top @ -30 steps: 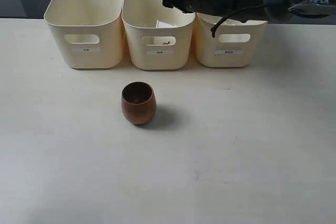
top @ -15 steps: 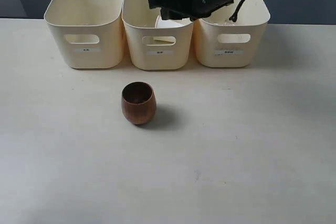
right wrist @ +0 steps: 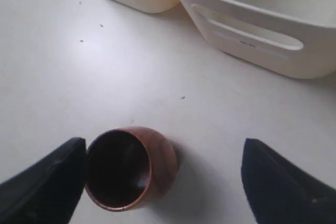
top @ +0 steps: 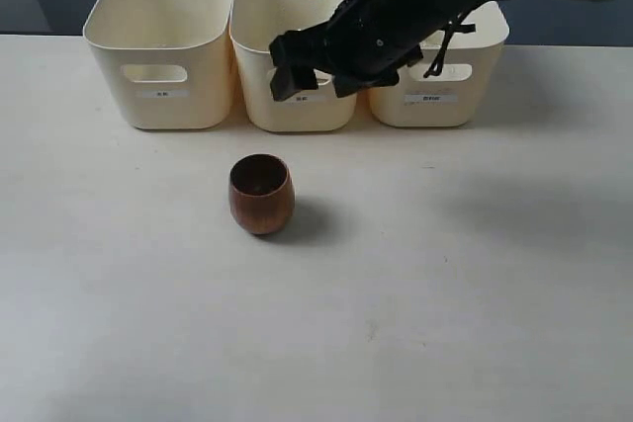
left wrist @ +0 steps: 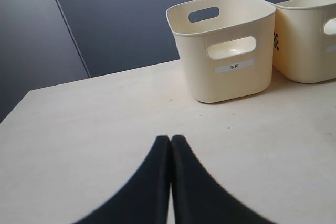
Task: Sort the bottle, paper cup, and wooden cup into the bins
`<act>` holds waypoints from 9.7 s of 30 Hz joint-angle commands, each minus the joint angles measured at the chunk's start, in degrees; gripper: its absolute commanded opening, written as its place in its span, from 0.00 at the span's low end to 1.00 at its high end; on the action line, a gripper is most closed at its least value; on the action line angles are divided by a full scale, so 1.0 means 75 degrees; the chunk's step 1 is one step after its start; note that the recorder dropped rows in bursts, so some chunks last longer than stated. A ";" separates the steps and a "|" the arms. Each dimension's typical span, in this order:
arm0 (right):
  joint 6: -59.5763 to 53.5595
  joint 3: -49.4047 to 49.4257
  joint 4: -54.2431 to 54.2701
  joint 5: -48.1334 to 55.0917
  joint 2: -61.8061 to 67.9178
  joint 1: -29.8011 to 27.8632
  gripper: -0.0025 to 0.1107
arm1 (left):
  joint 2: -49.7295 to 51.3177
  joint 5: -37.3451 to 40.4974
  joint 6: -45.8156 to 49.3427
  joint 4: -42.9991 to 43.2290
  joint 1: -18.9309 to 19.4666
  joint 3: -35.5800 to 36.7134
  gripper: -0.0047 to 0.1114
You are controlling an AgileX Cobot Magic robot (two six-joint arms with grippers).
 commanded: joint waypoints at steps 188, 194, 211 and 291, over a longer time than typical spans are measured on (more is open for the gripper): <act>0.0555 -0.4627 -0.0998 -0.2897 0.2957 0.1382 0.40 | -0.0038 -0.0042 -0.0015 0.0000 -0.0024 0.0010 0.04; 0.0572 -0.4627 -0.1114 -0.2162 0.2589 0.1382 0.40 | -0.0038 -0.0042 -0.0015 0.0000 -0.0024 0.0010 0.04; 0.0583 -0.4627 -0.1713 -0.0814 0.2048 0.1382 0.40 | -0.0038 -0.0042 -0.0015 0.0000 -0.0024 0.0010 0.04; 0.1841 -0.3765 -0.5939 0.4013 -0.3578 0.1382 0.40 | -0.0038 -0.0042 -0.0015 0.0000 -0.0024 0.0010 0.04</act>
